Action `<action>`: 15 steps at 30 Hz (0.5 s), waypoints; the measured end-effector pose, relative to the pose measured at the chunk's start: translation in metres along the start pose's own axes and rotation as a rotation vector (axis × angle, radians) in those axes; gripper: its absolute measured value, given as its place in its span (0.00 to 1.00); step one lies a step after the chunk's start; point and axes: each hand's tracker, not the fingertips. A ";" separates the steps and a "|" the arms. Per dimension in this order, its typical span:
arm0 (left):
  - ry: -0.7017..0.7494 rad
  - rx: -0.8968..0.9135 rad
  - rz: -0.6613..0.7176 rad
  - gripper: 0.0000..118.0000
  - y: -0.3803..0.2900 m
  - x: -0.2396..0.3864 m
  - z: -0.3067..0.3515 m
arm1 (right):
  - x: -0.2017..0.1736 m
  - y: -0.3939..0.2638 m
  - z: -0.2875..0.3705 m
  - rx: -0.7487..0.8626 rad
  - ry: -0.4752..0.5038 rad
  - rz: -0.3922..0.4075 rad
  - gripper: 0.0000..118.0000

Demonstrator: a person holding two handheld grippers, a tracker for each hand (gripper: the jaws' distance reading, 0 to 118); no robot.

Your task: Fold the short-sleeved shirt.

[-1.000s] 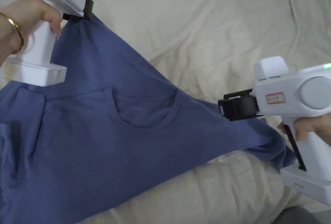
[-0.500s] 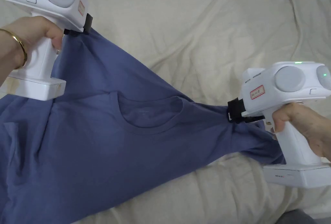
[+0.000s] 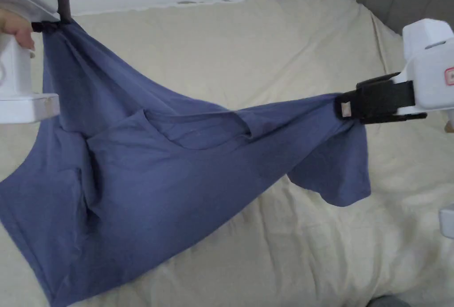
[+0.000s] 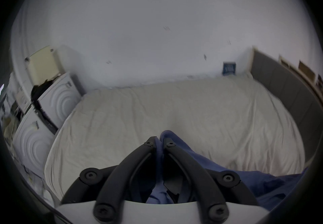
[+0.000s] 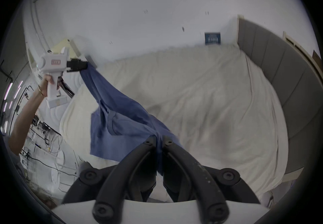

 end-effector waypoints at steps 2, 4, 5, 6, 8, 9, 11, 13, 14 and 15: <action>0.017 0.050 0.048 0.05 0.013 -0.032 0.039 | -0.006 0.014 0.029 0.081 -0.018 0.018 0.07; 0.063 0.106 0.051 0.05 0.030 -0.062 0.052 | -0.014 0.027 0.059 0.173 -0.065 0.034 0.07; 0.086 0.143 0.063 0.05 0.037 -0.076 0.066 | -0.018 0.033 0.075 0.225 -0.094 0.037 0.07; 0.102 0.177 0.076 0.05 0.041 -0.088 0.084 | -0.021 0.040 0.089 0.264 -0.105 0.046 0.07; 0.112 0.223 0.128 0.05 0.051 -0.111 0.109 | -0.026 0.055 0.117 0.327 -0.090 0.046 0.07; 0.113 0.244 0.156 0.05 0.054 -0.121 0.121 | -0.029 0.063 0.131 0.352 -0.081 0.051 0.07; 0.112 0.270 0.191 0.05 0.058 -0.138 0.145 | -0.036 0.075 0.155 0.415 -0.078 0.072 0.07; 0.113 0.298 0.219 0.05 0.062 -0.150 0.162 | -0.042 0.087 0.175 0.453 -0.065 0.066 0.07; 0.114 0.317 0.225 0.05 0.063 -0.155 0.172 | -0.045 0.093 0.184 0.464 -0.050 0.062 0.07; 0.120 0.329 0.227 0.05 0.063 -0.157 0.179 | -0.048 0.097 0.190 0.475 -0.043 0.061 0.07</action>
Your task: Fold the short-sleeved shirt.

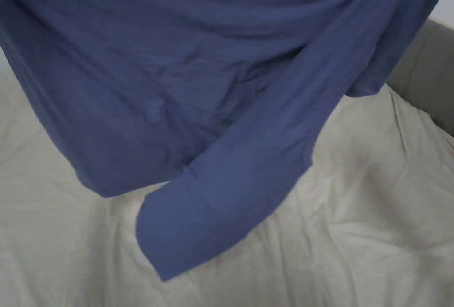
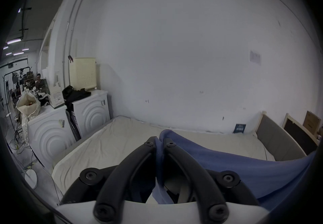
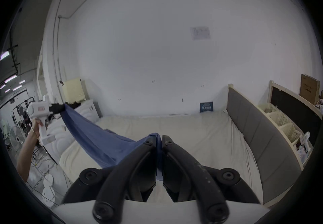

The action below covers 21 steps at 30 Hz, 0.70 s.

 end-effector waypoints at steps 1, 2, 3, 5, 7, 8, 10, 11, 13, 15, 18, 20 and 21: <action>0.006 0.020 -0.005 0.05 0.004 -0.002 0.008 | -0.003 0.008 0.005 0.016 0.003 0.004 0.07; 0.009 0.037 -0.015 0.05 0.008 -0.005 0.015 | -0.006 0.014 0.009 0.031 -0.008 0.008 0.07; 0.014 0.052 -0.018 0.05 0.011 -0.007 0.022 | -0.009 0.020 0.012 0.035 -0.022 0.014 0.07; 0.013 0.067 -0.017 0.05 0.017 -0.011 0.034 | -0.012 0.029 0.018 0.051 -0.031 0.016 0.07; 0.002 0.067 -0.029 0.05 0.019 -0.014 0.039 | -0.015 0.037 0.022 0.072 -0.057 0.014 0.07; 0.003 0.068 -0.038 0.05 0.019 -0.014 0.041 | -0.014 0.040 0.023 0.088 -0.070 0.003 0.07; 0.009 0.067 -0.042 0.05 0.020 -0.014 0.044 | -0.013 0.048 0.024 0.103 -0.086 -0.036 0.07; 0.004 0.065 -0.038 0.05 0.020 -0.015 0.044 | -0.012 0.052 0.022 0.102 -0.094 -0.052 0.07; -0.002 0.060 -0.022 0.05 0.021 -0.016 0.043 | -0.011 0.061 0.019 0.096 -0.115 -0.054 0.07; 0.000 0.058 -0.016 0.05 0.023 -0.015 0.038 | -0.012 0.069 0.012 0.089 -0.150 -0.036 0.07; 0.004 0.046 -0.002 0.05 0.029 -0.010 0.031 | -0.013 0.082 -0.002 0.082 -0.183 -0.027 0.07; 0.014 0.044 -0.004 0.05 0.034 -0.005 0.022 | -0.013 0.091 -0.013 0.084 -0.206 -0.018 0.07; 0.018 0.045 -0.009 0.05 0.036 -0.002 0.019 | -0.012 0.097 -0.019 0.081 -0.211 -0.014 0.07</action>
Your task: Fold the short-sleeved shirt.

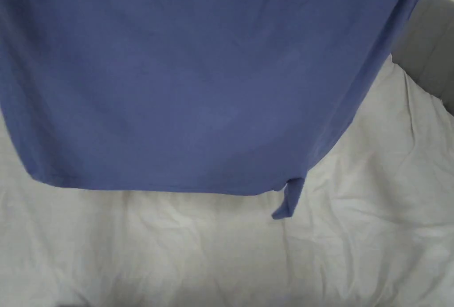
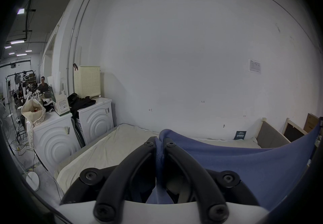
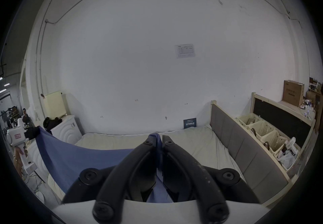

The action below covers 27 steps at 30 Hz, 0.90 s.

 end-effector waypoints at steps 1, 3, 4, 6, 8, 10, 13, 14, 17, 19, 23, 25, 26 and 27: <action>0.009 -0.001 -0.008 0.05 0.003 0.003 -0.006 | -0.001 0.005 -0.007 0.000 -0.006 0.005 0.07; 0.027 -0.004 -0.017 0.05 0.009 0.008 -0.019 | -0.002 0.012 -0.019 -0.006 -0.020 0.003 0.07; 0.034 -0.011 -0.021 0.05 0.013 0.012 -0.026 | -0.003 0.017 -0.029 -0.007 -0.028 0.004 0.07; 0.037 -0.023 -0.025 0.05 0.018 0.019 -0.043 | -0.004 0.019 -0.034 0.006 -0.073 0.031 0.07; 0.049 -0.042 -0.026 0.05 0.022 0.027 -0.061 | -0.002 0.018 -0.031 0.023 -0.100 0.063 0.07; 0.069 -0.055 -0.033 0.05 0.024 0.037 -0.082 | -0.031 0.017 -0.072 0.016 -0.118 0.084 0.07; 0.095 -0.058 -0.072 0.05 0.027 0.057 -0.114 | -0.040 0.015 -0.091 0.039 -0.144 0.118 0.07; 0.098 -0.060 -0.086 0.05 0.029 0.063 -0.125 | -0.049 0.031 -0.135 0.047 -0.159 0.110 0.07; 0.094 -0.033 -0.088 0.05 0.036 0.079 -0.153 | -0.048 0.043 -0.170 0.066 -0.184 0.041 0.07; 0.090 0.003 -0.068 0.05 0.041 0.089 -0.172 | -0.048 0.046 -0.188 0.082 -0.206 0.005 0.07; 0.105 0.057 0.010 0.05 0.050 0.106 -0.207 | -0.049 0.057 -0.222 0.134 -0.223 -0.056 0.07; 0.094 0.128 0.059 0.05 0.052 0.113 -0.221 | -0.051 0.060 -0.237 0.167 -0.246 -0.064 0.07; 0.114 0.138 0.074 0.05 0.052 0.117 -0.228 | -0.051 0.063 -0.247 0.173 -0.252 -0.068 0.07; 0.122 0.140 0.076 0.05 0.051 0.121 -0.233 | -0.052 0.064 -0.253 0.177 -0.260 -0.071 0.07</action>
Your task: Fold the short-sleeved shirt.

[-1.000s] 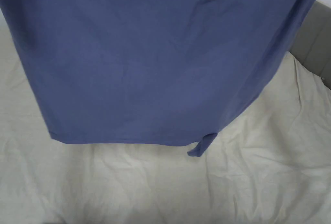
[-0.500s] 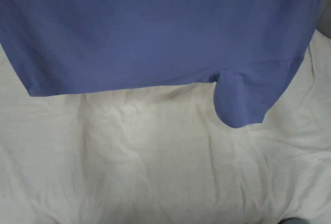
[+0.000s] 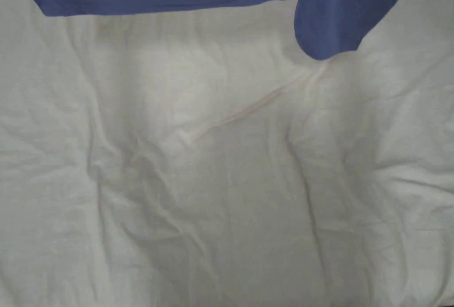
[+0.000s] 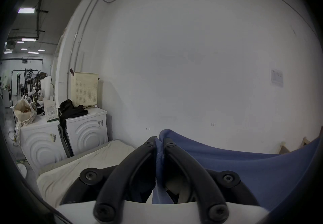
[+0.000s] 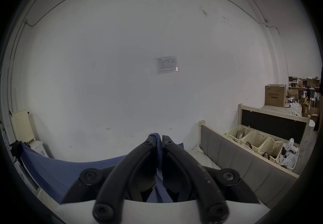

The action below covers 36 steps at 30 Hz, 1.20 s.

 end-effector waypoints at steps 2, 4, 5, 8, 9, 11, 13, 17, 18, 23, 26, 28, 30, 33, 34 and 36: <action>-0.003 0.002 -0.014 0.05 -0.010 0.008 -0.006 | -0.003 -0.002 -0.009 0.032 -0.018 -0.022 0.07; -0.014 -0.003 -0.037 0.05 -0.022 0.012 -0.010 | -0.004 -0.005 -0.015 0.026 -0.013 -0.028 0.07; -0.017 -0.011 -0.051 0.05 -0.030 0.012 -0.012 | -0.004 -0.007 -0.018 0.014 -0.013 -0.026 0.07; -0.005 -0.050 -0.058 0.05 -0.057 0.008 -0.012 | 0.003 -0.021 -0.021 0.002 0.009 -0.029 0.07; -0.001 -0.077 -0.069 0.05 -0.068 0.007 -0.010 | 0.005 -0.028 -0.021 -0.029 0.002 -0.020 0.07; 0.001 -0.111 -0.077 0.05 -0.091 0.004 -0.003 | 0.008 -0.050 -0.017 -0.081 0.002 -0.022 0.07; -0.010 -0.144 -0.094 0.05 -0.116 0.000 0.010 | 0.016 -0.073 -0.013 -0.142 0.002 -0.022 0.07; -0.042 -0.223 -0.188 0.05 -0.171 -0.011 0.043 | 0.039 -0.127 0.008 -0.243 0.006 -0.048 0.07; -0.047 -0.245 -0.189 0.05 -0.184 -0.016 0.051 | 0.045 -0.140 0.015 -0.263 0.016 -0.060 0.07; -0.058 -0.351 -0.168 0.05 -0.255 -0.047 0.102 | 0.079 -0.217 0.058 -0.353 0.047 -0.002 0.07; -0.090 -0.403 -0.242 0.05 -0.299 -0.063 0.135 | 0.101 -0.265 0.085 -0.438 0.034 0.025 0.07; -0.104 -0.423 -0.242 0.05 -0.326 -0.078 0.158 | 0.115 -0.298 0.105 -0.480 0.057 0.053 0.07; -0.104 -0.464 -0.228 0.05 -0.353 -0.095 0.181 | 0.131 -0.333 0.125 -0.530 0.070 0.063 0.07; -0.098 -0.530 -0.221 0.05 -0.394 -0.119 0.211 | 0.153 -0.383 0.153 -0.609 0.100 0.089 0.07; -0.096 -0.545 -0.217 0.05 -0.410 -0.128 0.225 | 0.161 -0.403 0.164 -0.646 0.105 0.099 0.07; -0.091 -0.597 -0.193 0.05 -0.434 -0.141 0.245 | 0.172 -0.429 0.179 -0.688 0.125 0.105 0.07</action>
